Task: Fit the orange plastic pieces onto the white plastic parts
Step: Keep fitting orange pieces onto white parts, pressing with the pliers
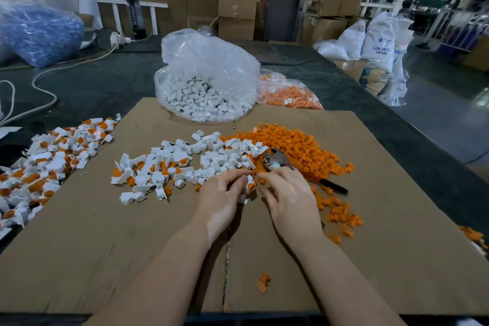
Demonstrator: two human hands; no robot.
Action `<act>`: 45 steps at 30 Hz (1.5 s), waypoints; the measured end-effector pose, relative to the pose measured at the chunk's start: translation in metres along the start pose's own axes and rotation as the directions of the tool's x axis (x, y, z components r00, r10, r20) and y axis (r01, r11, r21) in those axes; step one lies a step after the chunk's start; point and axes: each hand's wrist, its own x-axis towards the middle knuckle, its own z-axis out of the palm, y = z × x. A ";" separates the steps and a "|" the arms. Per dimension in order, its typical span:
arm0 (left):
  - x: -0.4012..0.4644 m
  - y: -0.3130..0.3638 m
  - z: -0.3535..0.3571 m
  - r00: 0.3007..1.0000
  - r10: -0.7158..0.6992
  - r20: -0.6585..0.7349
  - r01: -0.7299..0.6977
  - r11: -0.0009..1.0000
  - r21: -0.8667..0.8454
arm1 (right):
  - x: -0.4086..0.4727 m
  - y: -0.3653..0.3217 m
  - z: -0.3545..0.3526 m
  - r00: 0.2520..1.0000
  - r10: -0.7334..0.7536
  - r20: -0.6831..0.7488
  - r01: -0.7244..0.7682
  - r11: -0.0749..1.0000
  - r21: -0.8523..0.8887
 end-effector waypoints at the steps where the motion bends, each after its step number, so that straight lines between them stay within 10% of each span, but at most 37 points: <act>1: 0.000 0.000 0.000 1.000 0.004 0.012 -0.004 1.000 0.004 | -0.001 -0.003 0.001 1.000 -0.011 0.007 0.011 0.998 0.057; 39: -0.009 0.003 0.001 0.982 0.131 0.135 -0.139 0.989 0.051 | -0.004 -0.004 -0.001 0.991 0.092 0.098 -0.115 0.960 0.256; 45: -0.011 0.004 0.001 0.996 0.072 -0.061 -0.078 0.991 -0.108 | -0.007 -0.006 -0.002 0.984 0.129 -0.123 -0.119 0.989 0.089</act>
